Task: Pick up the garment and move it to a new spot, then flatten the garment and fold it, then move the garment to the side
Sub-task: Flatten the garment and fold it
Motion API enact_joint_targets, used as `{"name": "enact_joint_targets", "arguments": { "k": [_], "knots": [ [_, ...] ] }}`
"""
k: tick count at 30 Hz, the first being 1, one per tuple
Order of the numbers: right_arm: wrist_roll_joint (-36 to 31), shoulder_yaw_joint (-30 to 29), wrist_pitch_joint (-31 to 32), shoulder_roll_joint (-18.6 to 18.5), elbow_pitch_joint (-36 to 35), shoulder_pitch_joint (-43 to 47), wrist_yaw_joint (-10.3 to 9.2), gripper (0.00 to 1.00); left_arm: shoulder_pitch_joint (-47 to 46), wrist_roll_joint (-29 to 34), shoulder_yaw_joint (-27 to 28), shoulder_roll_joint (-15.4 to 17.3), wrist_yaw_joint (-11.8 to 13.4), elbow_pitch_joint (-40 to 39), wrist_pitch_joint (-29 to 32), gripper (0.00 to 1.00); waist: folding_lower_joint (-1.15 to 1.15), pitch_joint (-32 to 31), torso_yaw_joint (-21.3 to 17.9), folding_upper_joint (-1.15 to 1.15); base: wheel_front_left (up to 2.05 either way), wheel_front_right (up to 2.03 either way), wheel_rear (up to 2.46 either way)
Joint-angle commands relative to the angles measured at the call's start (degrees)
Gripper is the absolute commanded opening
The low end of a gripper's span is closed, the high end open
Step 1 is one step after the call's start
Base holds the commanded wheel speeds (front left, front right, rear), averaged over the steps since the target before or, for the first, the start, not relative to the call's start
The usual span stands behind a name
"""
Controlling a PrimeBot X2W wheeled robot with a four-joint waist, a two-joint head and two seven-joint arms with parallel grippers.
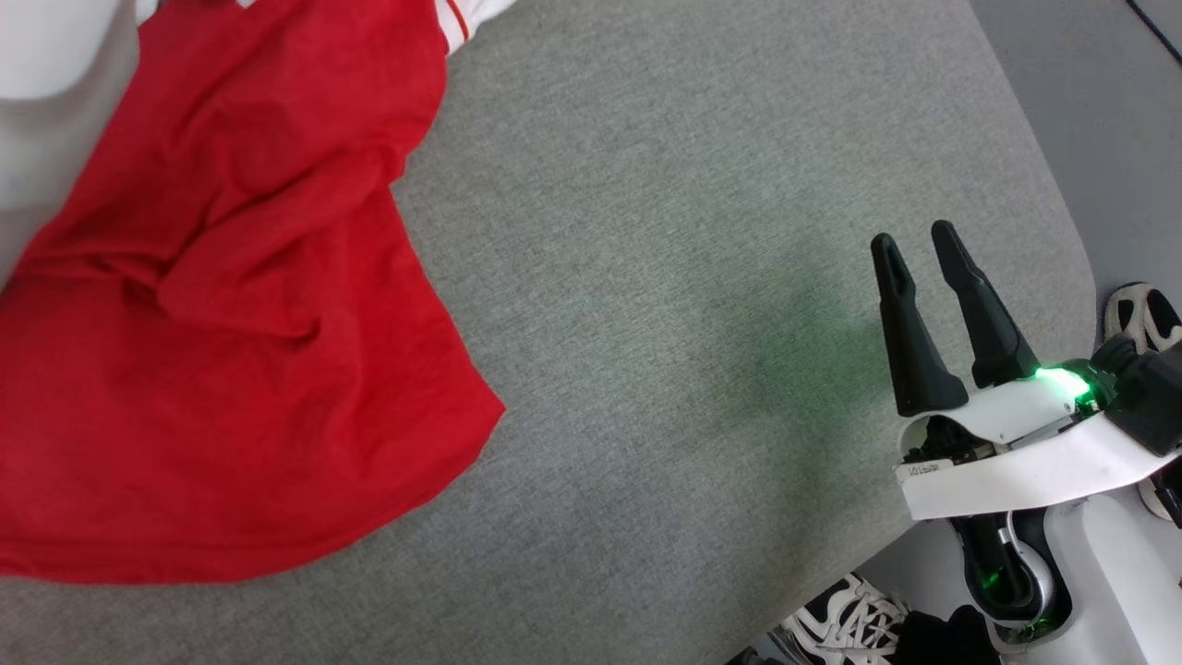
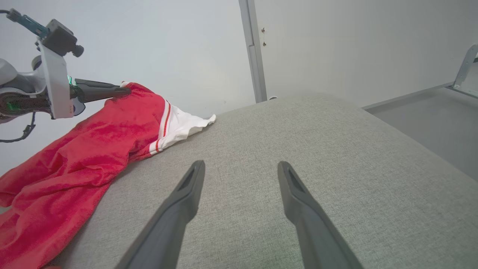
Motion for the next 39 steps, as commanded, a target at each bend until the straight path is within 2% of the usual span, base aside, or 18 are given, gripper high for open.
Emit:
{"name": "enact_joint_targets", "arguments": {
  "k": [1, 2, 3, 4, 11, 16, 21, 27, 30, 32, 39],
  "knots": [
    [0.3, -0.6, 0.0, 0.4, -0.3, 0.6, -0.08, 1.00, 0.7, 0.8, 0.1, -0.6, 0.1, 2.3, -0.7, 0.00, 0.00, 1.3, -0.2, 0.00, 0.00, 0.00, 0.00],
    [0.3, -0.7, 0.0, 0.6, -0.5, 0.7, -0.08, 1.00, 0.9, 1.5, 0.1, -0.9, 0.1, 3.3, -1.1, 0.20, 0.00, 1.7, -0.2, 0.00, 0.00, 0.00, 0.00],
    [0.2, -0.7, 0.0, 0.7, -0.5, 0.7, -0.08, 1.00, 1.1, 2.3, 0.1, -1.3, 0.1, 4.3, -1.4, 0.47, 0.00, 2.0, -0.1, 0.00, 0.00, 0.00, 0.00],
    [0.1, -0.7, 0.0, 0.7, -0.6, 0.6, -0.08, 1.00, 1.1, 3.0, 0.1, -1.4, 0.1, 5.3, -1.6, 1.00, 0.00, 2.3, -0.1, 0.00, 0.00, 0.00, 0.00],
    [-0.2, 0.1, 0.0, -0.3, 0.0, -1.4, -0.08, 1.00, -0.8, 0.8, 0.1, -0.8, 0.1, 11.0, -5.9, 1.00, 0.00, 1.3, 0.4, 0.00, 0.00, 0.00, 0.00],
    [-1.2, 0.2, 0.0, -3.0, -0.2, -1.5, -0.08, 1.00, 0.4, -4.5, 1.0, -1.5, 0.1, 13.4, -11.4, 1.00, 0.00, -2.4, 6.2, 0.00, 0.00, 0.00, 0.00],
    [-3.8, 1.7, 0.0, -7.7, 0.2, -1.5, -0.08, 1.00, 4.4, -10.9, 5.7, -2.1, 0.1, 15.6, -19.9, 1.00, 0.00, -7.3, 12.9, 0.00, 0.00, 0.00, 0.00],
    [-5.7, 8.5, 0.0, -14.7, 1.2, -2.0, -0.08, 1.00, 14.4, -17.2, 11.3, -1.7, 0.6, 16.5, -30.9, 1.00, 0.00, -13.2, 20.8, 0.00, 0.00, 0.00, 0.00],
    [-5.4, 14.3, 1.6, -19.2, 1.5, -3.4, -0.08, 1.00, 20.5, -19.1, 14.0, -1.9, 2.2, 14.3, -32.6, 1.00, 0.00, -15.7, 24.6, 0.00, 0.00, 0.00, 0.00],
    [-4.9, 18.1, 3.7, -22.3, 0.9, -4.8, -0.08, 1.00, 23.8, -18.9, 16.9, -1.2, 3.9, 9.9, -32.7, 1.00, 0.00, -16.8, 26.9, 0.00, 0.00, 0.00, 0.00],
    [-2.2, 29.5, 11.7, -30.9, -2.5, -11.5, -0.08, 1.00, 45.3, -12.0, 32.2, 0.5, 13.1, -13.0, -32.7, 1.00, 0.00, -20.1, 34.6, 0.00, 0.00, 0.00, 0.00]
  ]
}}
